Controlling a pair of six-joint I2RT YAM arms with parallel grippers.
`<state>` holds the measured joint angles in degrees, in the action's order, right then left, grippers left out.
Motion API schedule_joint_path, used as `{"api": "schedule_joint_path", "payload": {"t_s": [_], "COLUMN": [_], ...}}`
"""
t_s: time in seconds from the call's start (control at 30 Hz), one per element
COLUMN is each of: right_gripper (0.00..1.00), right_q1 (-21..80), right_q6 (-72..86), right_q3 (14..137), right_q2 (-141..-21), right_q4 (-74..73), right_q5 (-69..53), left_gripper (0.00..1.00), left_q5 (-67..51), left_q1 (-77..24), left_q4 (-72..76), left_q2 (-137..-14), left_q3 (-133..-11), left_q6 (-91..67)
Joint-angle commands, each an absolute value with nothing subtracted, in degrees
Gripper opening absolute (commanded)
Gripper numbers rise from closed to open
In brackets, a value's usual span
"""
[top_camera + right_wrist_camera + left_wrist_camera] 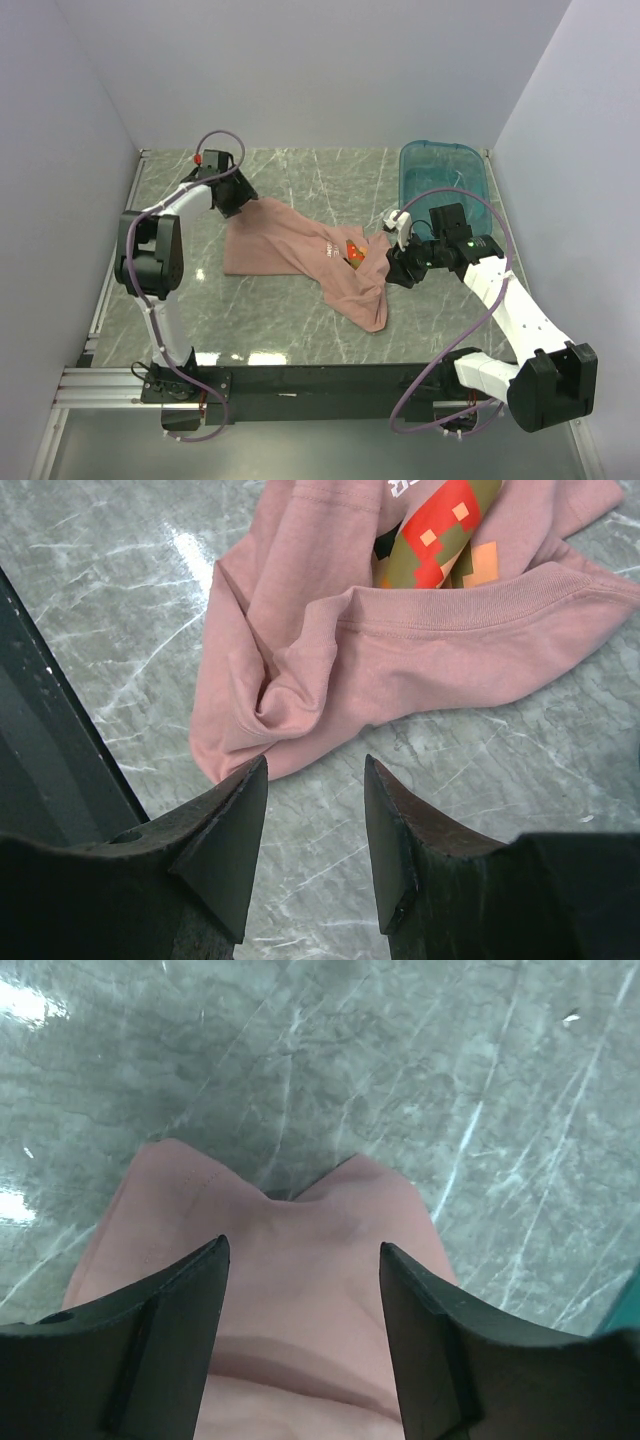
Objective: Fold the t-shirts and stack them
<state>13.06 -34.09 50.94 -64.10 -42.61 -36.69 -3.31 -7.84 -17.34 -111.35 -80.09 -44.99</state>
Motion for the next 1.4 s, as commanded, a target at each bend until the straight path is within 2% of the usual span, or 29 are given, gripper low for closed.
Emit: {"api": "schedule_joint_path", "payload": {"t_s": [0.0, 0.13, 0.2, 0.27, 0.33, 0.37, 0.43, 0.47, 0.5, 0.93, 1.13, 1.2, 1.37], "right_gripper": [0.51, 0.51, 0.51, 0.51, 0.51, 0.51, 0.51, 0.51, 0.51, 0.51, 0.51, 0.51, 0.5], "right_q1": [12.6, 12.6, 12.6, 12.6, 12.6, 12.6, 12.5, 12.6, 12.6, 14.6, 25.6, 32.0, 39.7], "right_q6": [-33.9, -33.9, -33.9, -33.8, -33.9, -33.9, -33.9, -33.9, -34.0, -34.5, -37.4, -37.0, -28.7], "right_q3": [50.5, 50.6, 50.6, 50.6, 50.5, 50.5, 50.5, 50.5, 50.6, 51.7, 56.2, 58.6, 65.4], "right_q2": [-63.4, -63.9, -64.0, -64.0, -63.9, -64.1, -64.2, -64.3, -64.7, -67.2, -74.5, -78.8, -88.1], "right_q4": [-41.1, -41.2, -41.2, -41.2, -41.3, -41.3, -41.4, -41.5, -41.7, -42.2, -46.0, -45.6, -38.3], "right_q5": [-37.4, -37.5, -37.6, -37.6, -37.6, -37.7, -37.9, -38.1, -38.4, -39.6, -38.3, -35.2, -23.4], "left_gripper": [0.66, 0.65, 0.61, 0.53, 0.43, 0.31, 0.19, 0.05, 0.0, 0.0, 0.0, 0.0, 0.0], "left_q5": [-3.0, -3.7, -4.5, -5.0, -6.1, -6.2, -6.2, -6.2, -6.1, -9.4, -10.9, -10.9, -11.4], "left_q1": [-8.3, -8.3, -8.2, -8.1, -7.6, -7.4, -7.3, -7.2, -7.2, -4.4, -4.4, -4.4, -4.2], "left_q4": [-21.1, -21.8, -22.2, -21.7, -20.9, -20.3, -19.8, -19.7, -19.5, -14.3, -14.1, -14.4, -14.8], "left_q2": [-112.7, -114.2, -115.6, -116.3, -116.5, -116.3, -115.6, -115.1, -114.0, -102.2, -93.6, -91.3, -88.9], "left_q3": [-83.2, -83.8, -84.7, -85.2, -85.1, -85.1, -85.2, -85.3, -85.3, -75.2, -68.5, -67.1, -64.2], "left_q6": [-45.8, -44.8, -44.4, -44.3, -44.4, -44.5, -44.2, -43.9, -43.4, -43.1, -42.1, -41.7, -41.3]}}
